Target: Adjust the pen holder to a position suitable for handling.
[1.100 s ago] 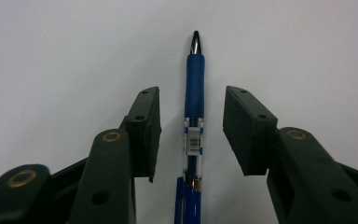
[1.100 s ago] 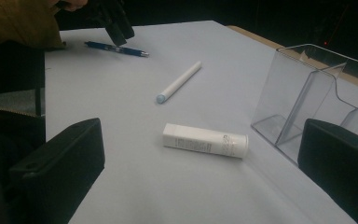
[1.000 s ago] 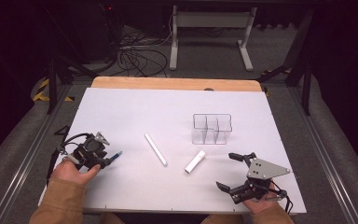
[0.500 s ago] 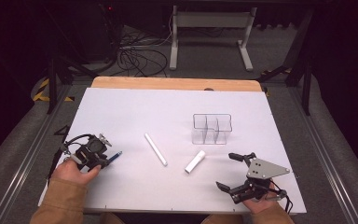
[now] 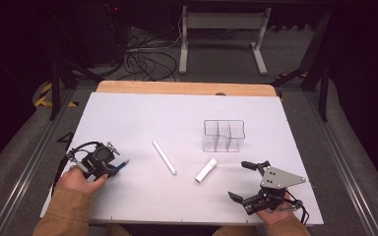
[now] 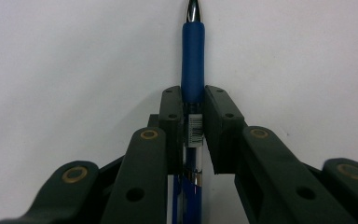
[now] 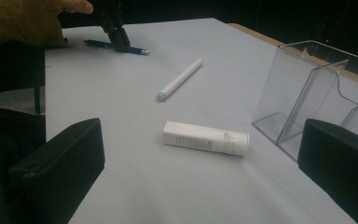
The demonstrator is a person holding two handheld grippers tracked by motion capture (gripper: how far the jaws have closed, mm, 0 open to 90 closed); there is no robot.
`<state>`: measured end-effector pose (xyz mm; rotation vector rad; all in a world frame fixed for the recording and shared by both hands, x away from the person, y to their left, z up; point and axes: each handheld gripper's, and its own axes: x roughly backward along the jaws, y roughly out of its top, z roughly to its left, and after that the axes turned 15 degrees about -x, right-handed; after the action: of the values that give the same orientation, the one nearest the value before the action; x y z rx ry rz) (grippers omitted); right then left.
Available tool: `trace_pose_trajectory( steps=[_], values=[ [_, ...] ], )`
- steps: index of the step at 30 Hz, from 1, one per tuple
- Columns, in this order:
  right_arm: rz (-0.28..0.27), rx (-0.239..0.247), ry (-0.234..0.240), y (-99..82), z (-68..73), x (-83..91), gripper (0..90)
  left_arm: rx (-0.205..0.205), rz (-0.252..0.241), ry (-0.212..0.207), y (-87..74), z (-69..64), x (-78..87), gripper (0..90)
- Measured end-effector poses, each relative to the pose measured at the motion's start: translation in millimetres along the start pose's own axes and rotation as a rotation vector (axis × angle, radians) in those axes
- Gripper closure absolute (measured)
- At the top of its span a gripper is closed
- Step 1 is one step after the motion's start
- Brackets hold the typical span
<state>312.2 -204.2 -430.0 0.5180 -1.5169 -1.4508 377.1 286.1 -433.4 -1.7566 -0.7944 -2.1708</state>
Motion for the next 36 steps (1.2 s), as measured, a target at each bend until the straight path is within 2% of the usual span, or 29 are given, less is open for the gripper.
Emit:
trace_pose_trajectory(
  steps=[2, 13, 15, 24, 32, 36],
  values=[
    [0.001, 0.000, 0.001, 0.0, 0.2, -0.2, 1.0, 0.008, -0.003, -0.007, -0.3, 0.1, -0.3, 78.7],
    [0.001, 0.000, 0.003, -0.1, -0.1, -0.3, 1.0, -0.005, 0.005, 0.005, 0.8, -1.2, 0.4, 79.2],
    [0.001, -0.002, 0.003, -0.1, -0.2, -0.3, 1.0, -0.009, -0.007, 0.008, 0.6, -2.0, 1.3, 79.2],
    [-0.001, -0.006, 0.004, -0.2, -0.6, -0.8, 1.0, -0.026, -0.069, 0.070, 1.8, -8.5, 18.9, 79.3],
    [0.000, -0.006, 0.003, -0.1, -0.4, -0.9, 1.0, -0.039, -0.089, 0.084, 3.5, -12.6, 27.0, 79.3],
    [0.000, -0.006, 0.002, -0.4, -1.1, -0.9, 1.0, -0.043, -0.115, 0.091, 4.2, -14.0, 31.5, 79.3]
  ],
)
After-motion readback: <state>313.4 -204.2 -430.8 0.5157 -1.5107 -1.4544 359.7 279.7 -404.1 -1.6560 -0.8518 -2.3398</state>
